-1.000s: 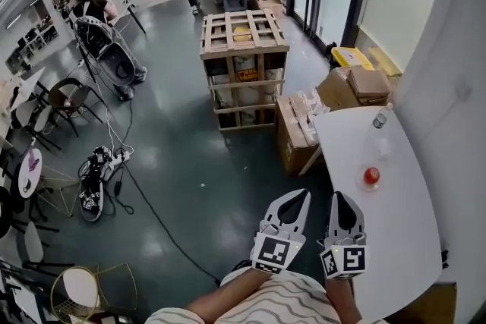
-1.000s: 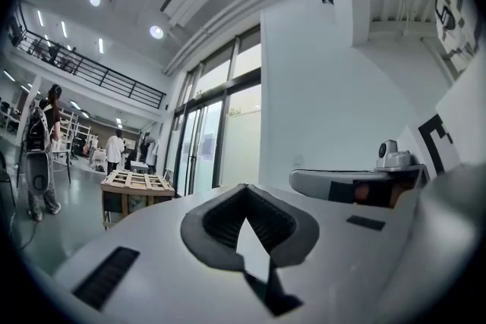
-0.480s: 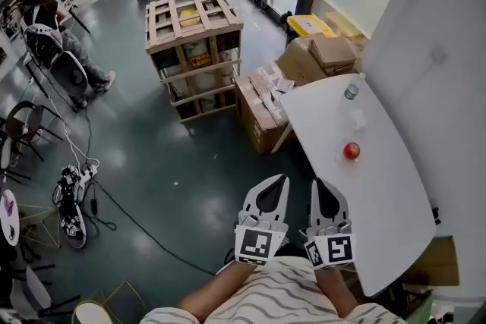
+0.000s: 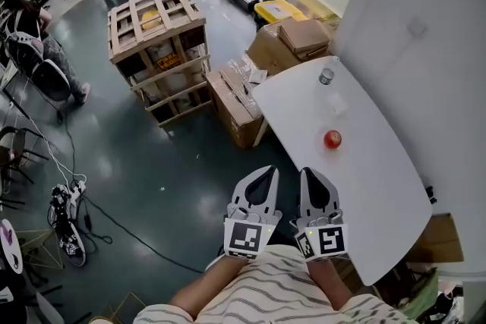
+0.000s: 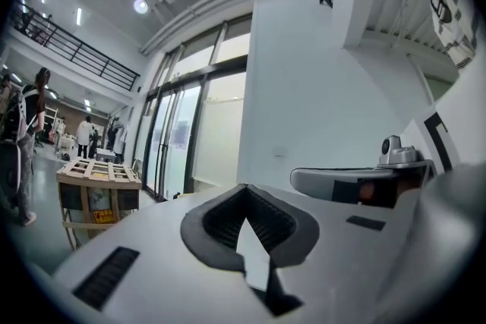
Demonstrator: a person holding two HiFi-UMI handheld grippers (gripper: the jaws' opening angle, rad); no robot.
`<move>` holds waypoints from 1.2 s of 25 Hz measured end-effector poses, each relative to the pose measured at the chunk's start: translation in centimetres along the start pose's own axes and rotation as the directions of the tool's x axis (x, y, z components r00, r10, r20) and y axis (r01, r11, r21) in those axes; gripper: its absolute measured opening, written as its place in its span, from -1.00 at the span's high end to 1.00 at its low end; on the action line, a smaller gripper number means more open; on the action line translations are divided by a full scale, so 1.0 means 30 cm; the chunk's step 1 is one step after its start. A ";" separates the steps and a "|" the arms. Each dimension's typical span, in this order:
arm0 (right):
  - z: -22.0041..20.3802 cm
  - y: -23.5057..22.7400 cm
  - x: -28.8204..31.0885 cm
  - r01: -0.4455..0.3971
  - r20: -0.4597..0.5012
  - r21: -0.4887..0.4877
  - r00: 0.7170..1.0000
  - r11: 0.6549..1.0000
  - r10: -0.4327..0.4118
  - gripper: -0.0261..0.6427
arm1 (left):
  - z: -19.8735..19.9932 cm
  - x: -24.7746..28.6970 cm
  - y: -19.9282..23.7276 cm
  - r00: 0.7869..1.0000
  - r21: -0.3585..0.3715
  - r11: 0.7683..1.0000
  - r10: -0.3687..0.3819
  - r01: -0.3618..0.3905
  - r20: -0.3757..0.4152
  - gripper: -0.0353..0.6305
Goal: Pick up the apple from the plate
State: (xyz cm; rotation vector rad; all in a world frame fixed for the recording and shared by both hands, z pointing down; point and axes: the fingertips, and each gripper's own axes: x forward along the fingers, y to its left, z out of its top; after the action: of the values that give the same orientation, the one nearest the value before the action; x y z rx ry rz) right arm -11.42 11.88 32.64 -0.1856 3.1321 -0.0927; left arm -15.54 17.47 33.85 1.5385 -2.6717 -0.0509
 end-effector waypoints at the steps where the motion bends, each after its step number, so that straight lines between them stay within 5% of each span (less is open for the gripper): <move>1: -0.004 -0.029 0.017 0.008 0.005 0.006 1.000 1.000 -0.009 0.88 | -0.002 0.034 -0.004 1.000 0.007 1.000 -0.011 0.011 -0.004 0.88; 14: -0.016 -0.495 0.143 0.196 0.047 0.036 0.979 0.980 -0.197 0.89 | -0.022 0.542 -0.155 0.981 0.063 0.979 -0.191 0.192 -0.031 0.88; 23: -0.043 -0.769 0.076 0.347 0.019 0.040 0.937 0.937 -0.348 0.89 | -0.049 0.749 -0.362 0.943 0.052 0.942 -0.330 0.332 -0.041 0.88; 30: -0.179 -0.804 0.054 0.457 -0.043 0.048 0.889 0.888 -0.456 0.89 | -0.180 0.797 -0.386 0.895 0.023 0.898 -0.437 0.440 -0.085 0.88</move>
State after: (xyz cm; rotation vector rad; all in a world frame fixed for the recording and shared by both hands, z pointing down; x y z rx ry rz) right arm -10.22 -11.91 39.41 -0.9267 3.0360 -0.1853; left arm -17.16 -9.03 39.39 2.0795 -2.2255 0.0451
